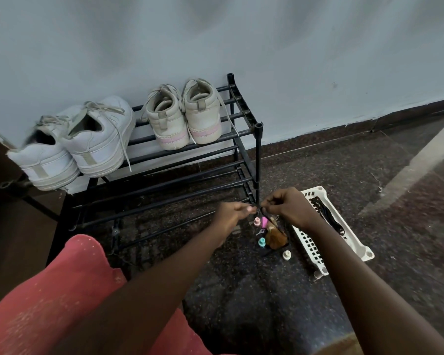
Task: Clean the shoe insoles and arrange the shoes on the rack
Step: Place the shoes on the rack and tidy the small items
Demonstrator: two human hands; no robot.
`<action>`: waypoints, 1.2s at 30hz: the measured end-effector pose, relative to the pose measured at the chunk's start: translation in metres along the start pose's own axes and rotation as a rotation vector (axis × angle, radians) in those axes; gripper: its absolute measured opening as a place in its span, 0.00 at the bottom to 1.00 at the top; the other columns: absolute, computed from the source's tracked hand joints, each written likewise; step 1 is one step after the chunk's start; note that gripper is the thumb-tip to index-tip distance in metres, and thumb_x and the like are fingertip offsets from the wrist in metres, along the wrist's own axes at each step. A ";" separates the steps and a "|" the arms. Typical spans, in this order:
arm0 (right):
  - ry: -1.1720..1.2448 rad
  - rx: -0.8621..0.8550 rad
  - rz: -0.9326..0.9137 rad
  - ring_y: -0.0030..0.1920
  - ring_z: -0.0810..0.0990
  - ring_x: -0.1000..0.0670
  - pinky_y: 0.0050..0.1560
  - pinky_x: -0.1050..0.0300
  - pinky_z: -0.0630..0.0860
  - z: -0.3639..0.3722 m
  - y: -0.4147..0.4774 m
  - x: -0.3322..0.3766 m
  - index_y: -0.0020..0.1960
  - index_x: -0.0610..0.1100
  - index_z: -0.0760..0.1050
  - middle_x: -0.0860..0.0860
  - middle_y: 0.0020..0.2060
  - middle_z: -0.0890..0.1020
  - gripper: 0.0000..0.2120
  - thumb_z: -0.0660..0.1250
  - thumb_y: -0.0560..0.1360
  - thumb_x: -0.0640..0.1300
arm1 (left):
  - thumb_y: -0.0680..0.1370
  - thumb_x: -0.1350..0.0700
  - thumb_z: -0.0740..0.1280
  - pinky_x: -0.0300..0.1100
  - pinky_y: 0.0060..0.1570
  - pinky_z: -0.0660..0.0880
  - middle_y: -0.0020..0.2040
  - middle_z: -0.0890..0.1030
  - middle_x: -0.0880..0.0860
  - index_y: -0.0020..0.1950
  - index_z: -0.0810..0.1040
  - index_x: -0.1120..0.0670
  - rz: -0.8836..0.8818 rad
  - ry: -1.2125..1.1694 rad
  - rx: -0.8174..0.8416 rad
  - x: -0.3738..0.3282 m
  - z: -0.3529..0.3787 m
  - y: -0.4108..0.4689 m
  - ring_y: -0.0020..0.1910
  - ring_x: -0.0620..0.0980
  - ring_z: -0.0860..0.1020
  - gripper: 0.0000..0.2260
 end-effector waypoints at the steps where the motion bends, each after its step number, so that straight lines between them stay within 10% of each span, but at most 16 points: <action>1: -0.007 0.001 -0.002 0.36 0.79 0.51 0.44 0.53 0.78 0.002 0.000 0.001 0.36 0.48 0.79 0.48 0.34 0.82 0.12 0.70 0.68 0.31 | 0.78 0.58 0.66 0.40 0.54 0.70 0.55 0.81 0.57 0.59 0.79 0.62 0.004 -0.003 0.016 -0.004 0.007 -0.001 0.53 0.49 0.77 0.13; 7: -0.040 -0.052 -0.005 0.33 0.78 0.54 0.35 0.68 0.73 -0.003 0.001 -0.003 0.36 0.49 0.74 0.50 0.33 0.79 0.14 0.71 0.67 0.31 | 0.77 0.58 0.68 0.41 0.55 0.71 0.56 0.81 0.59 0.58 0.80 0.61 -0.003 0.019 0.032 -0.005 0.013 -0.003 0.56 0.52 0.78 0.12; 16: -0.013 -0.003 -0.029 0.38 0.82 0.49 0.44 0.57 0.79 -0.002 0.003 -0.005 0.37 0.45 0.81 0.44 0.36 0.84 0.10 0.71 0.68 0.30 | 0.77 0.59 0.68 0.39 0.55 0.70 0.54 0.82 0.58 0.57 0.81 0.61 -0.046 0.026 0.044 -0.003 0.008 -0.003 0.55 0.50 0.78 0.11; 28: -0.028 0.049 -0.026 0.29 0.77 0.60 0.34 0.68 0.73 0.006 0.002 -0.003 0.37 0.43 0.82 0.56 0.26 0.80 0.08 0.71 0.67 0.31 | 0.76 0.56 0.69 0.47 0.60 0.72 0.55 0.83 0.55 0.58 0.81 0.57 0.134 0.328 -0.005 -0.010 0.009 -0.008 0.55 0.51 0.79 0.11; 36: -0.023 0.017 0.046 0.27 0.73 0.59 0.34 0.63 0.70 -0.006 0.004 -0.013 0.33 0.43 0.79 0.55 0.26 0.78 0.09 0.68 0.66 0.31 | 0.79 0.51 0.64 0.60 0.73 0.43 0.57 0.82 0.52 0.57 0.82 0.48 0.072 0.796 -0.112 -0.005 -0.023 -0.006 0.61 0.53 0.75 0.10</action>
Point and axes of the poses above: each hand's wrist, its own y-axis towards the middle knuckle, its own z-axis out of the palm, x = y × z, the point moved 5 cm from there along y, towards the middle knuckle
